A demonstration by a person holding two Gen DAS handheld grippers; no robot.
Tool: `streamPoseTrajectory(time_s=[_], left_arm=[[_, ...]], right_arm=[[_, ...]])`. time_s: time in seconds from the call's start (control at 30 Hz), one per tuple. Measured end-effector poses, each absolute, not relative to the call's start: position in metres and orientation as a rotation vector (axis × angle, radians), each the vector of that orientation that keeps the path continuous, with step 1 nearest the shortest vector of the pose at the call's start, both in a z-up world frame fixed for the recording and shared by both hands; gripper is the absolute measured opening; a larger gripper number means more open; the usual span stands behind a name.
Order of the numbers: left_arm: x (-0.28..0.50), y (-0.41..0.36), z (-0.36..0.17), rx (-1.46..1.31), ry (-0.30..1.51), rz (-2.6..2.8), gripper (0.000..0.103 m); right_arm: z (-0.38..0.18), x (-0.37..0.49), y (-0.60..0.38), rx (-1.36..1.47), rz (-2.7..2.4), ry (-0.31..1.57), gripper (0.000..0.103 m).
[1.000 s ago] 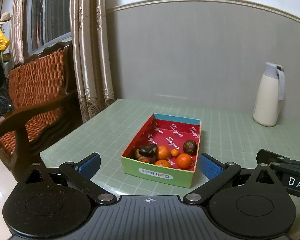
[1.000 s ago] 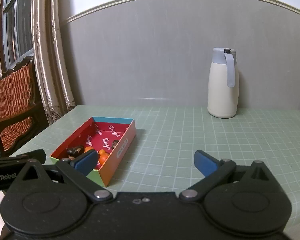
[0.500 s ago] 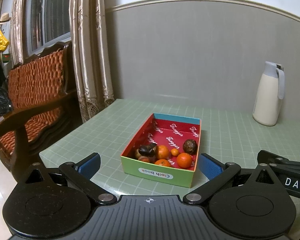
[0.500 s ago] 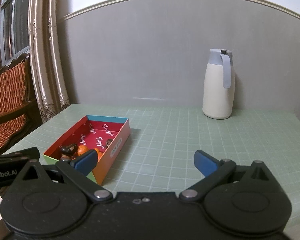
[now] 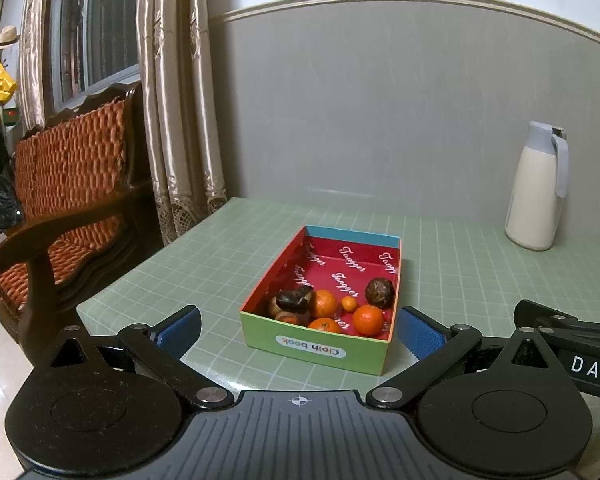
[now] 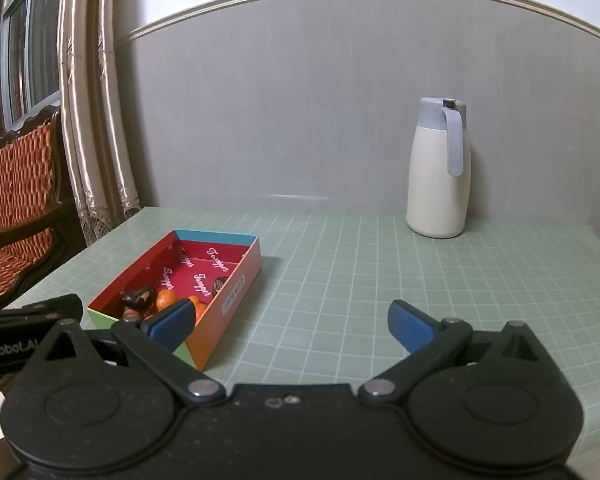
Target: Organize fruits
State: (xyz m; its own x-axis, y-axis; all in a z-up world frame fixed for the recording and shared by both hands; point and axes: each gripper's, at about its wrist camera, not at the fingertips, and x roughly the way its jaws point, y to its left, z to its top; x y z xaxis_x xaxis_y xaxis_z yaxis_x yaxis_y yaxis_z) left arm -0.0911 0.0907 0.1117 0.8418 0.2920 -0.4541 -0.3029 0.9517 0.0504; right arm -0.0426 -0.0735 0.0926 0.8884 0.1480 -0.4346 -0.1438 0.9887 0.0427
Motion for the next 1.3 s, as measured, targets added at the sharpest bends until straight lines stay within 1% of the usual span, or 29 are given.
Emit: streamPoseTrajectory(time_s=[1.3], left_arm=[[-0.079, 0.094, 0.102, -0.009, 0.504, 0.316, 0.103]], right_arm=[[0.087, -0.035, -0.069, 0.002, 0.165, 0.465, 0.103]])
